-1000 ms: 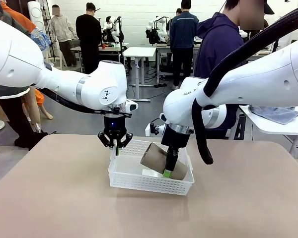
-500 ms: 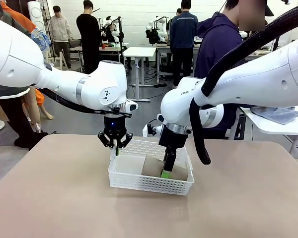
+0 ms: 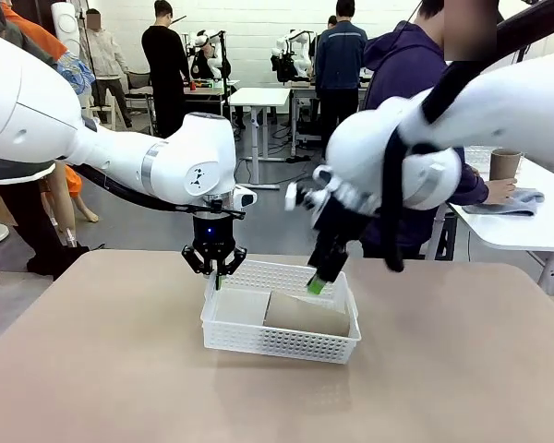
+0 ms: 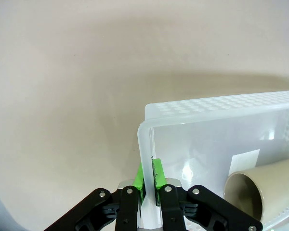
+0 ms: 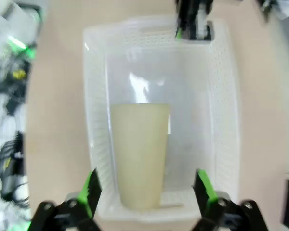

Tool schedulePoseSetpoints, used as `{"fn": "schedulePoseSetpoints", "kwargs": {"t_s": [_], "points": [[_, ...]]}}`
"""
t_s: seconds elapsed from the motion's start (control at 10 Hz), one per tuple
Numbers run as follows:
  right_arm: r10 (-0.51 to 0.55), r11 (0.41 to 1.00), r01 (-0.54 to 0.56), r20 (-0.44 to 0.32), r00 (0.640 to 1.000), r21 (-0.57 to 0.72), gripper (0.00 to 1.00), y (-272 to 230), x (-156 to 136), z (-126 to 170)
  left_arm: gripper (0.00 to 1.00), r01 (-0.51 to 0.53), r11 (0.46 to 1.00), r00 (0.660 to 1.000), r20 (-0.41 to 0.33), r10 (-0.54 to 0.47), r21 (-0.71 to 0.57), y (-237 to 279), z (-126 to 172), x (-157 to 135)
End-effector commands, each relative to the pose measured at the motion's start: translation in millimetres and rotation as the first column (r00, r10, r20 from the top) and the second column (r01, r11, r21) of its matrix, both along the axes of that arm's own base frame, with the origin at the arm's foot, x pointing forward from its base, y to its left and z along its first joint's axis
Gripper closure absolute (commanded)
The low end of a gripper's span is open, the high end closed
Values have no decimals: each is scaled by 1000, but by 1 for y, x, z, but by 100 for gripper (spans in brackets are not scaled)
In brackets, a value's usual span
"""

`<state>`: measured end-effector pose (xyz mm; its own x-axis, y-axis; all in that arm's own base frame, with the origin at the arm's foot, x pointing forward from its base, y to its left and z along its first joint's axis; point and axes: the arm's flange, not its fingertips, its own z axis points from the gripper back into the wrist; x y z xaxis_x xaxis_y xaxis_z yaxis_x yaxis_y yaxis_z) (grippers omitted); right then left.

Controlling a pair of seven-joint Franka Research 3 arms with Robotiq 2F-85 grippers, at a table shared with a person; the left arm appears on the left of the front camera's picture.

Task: Clean and organize the cups into the basket.
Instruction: Pick up the Organizing basket and move it to the center of the table, then pick up the Reusable plastic cup from the right side of the table and place it inside the Organizing basket.

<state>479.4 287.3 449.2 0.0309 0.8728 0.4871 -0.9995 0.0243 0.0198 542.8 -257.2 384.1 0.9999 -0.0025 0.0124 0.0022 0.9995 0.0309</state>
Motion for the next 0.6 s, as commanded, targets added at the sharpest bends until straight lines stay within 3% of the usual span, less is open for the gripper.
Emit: {"fn": "schedulePoseSetpoints", "kwargs": {"t_s": [0.0,0.2,0.5], "points": [[62,971,-74,61,996,225,0,-91,-39,8,100,4,1000,1000,1,-4,2,0,1,-1],[93,926,-136,137,986,351,0,-168,-54,7,100,4,1000,1000,1,-4,2,0,1,-1],[-11,842,-62,133,991,536,0,-277,-56,-22,100,4,1000,1000,1,-4,2,0,1,-1]]}}
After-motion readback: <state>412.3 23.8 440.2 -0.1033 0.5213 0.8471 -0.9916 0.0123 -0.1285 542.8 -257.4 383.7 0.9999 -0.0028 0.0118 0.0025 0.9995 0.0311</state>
